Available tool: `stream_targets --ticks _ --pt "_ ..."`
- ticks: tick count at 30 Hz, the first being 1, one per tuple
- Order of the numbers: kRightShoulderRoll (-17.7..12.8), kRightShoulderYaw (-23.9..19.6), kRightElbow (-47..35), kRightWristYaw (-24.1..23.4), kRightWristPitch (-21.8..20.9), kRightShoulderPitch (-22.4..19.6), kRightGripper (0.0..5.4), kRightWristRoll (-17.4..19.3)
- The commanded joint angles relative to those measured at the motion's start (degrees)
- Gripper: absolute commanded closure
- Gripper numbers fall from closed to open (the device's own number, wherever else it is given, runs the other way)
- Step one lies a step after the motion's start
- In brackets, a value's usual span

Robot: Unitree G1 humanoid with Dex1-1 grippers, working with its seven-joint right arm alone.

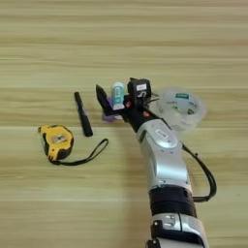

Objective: Move the objects on the table

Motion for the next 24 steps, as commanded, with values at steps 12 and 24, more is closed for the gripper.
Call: stream_targets --ticks 12,24 --pt "-1.0 -1.7 8.4 -2.9 -6.3 -8.0 0.06 0.0" --pt "-1.0 -2.1 15.9 -3.4 -8.6 -10.5 0.06 -0.2"
